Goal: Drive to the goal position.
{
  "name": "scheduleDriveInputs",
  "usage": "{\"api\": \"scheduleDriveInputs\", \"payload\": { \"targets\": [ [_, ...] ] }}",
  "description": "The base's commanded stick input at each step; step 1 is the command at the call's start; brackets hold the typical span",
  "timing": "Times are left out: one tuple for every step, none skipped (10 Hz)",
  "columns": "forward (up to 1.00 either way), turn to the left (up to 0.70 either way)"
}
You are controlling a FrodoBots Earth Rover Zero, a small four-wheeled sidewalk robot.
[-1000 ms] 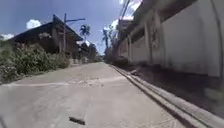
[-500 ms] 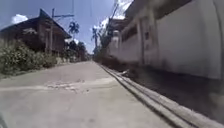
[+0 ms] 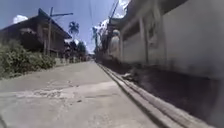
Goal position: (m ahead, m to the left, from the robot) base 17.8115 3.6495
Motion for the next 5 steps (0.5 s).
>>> {"api": "scheduleDriveInputs", "payload": {
  "targets": [
    [0.85,0.05],
    [0.85,0.03],
    [0.85,0.02],
    [0.85,0.0],
    [0.85,0.11]
  ]
}}
